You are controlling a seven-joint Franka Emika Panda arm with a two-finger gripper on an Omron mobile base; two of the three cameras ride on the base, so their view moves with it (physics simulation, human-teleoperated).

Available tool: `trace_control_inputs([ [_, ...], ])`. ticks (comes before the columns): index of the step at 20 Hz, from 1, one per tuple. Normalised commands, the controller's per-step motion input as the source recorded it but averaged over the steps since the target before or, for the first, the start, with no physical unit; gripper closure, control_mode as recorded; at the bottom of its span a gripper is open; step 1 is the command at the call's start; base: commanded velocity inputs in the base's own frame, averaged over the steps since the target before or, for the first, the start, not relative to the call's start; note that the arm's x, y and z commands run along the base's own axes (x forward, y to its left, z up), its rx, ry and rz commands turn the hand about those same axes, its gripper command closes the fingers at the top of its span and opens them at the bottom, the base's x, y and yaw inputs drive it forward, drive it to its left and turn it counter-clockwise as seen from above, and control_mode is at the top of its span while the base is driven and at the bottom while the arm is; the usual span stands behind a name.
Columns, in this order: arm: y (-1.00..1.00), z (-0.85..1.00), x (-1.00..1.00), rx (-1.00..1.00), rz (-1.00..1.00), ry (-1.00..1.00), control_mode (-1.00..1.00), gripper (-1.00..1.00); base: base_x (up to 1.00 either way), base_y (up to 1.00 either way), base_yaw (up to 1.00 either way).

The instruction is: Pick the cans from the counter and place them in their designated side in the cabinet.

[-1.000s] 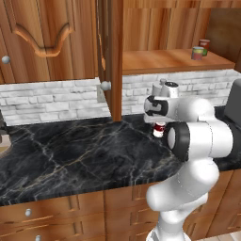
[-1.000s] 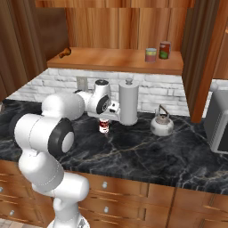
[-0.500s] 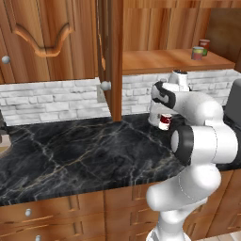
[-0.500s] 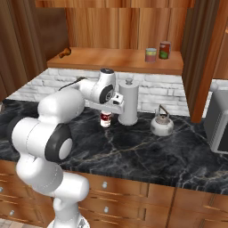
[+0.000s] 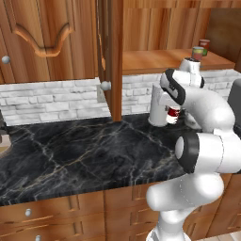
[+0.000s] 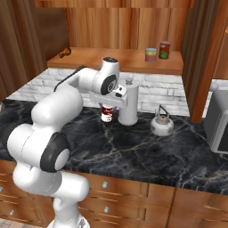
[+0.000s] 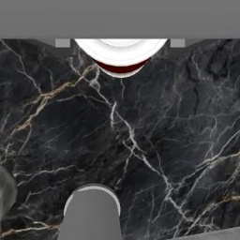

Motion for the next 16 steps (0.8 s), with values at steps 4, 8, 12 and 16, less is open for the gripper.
trace_control_inputs([
  [4, -0.08, 0.50, -0.27, 0.00, 0.00, -0.02, -1.00, 1.00, 0.00, 0.00, 0.00],
  [8, -0.13, 0.37, -0.28, 0.00, 0.00, -0.10, -1.00, 1.00, 0.00, 0.00, 0.00],
  [12, -0.13, 0.31, -0.24, -0.01, 0.00, -0.12, -1.00, 1.00, 0.00, 0.00, 0.00],
  [16, -0.03, 0.32, -0.34, -0.02, 0.00, -0.13, -1.00, 1.00, 0.00, 0.00, 0.00],
])
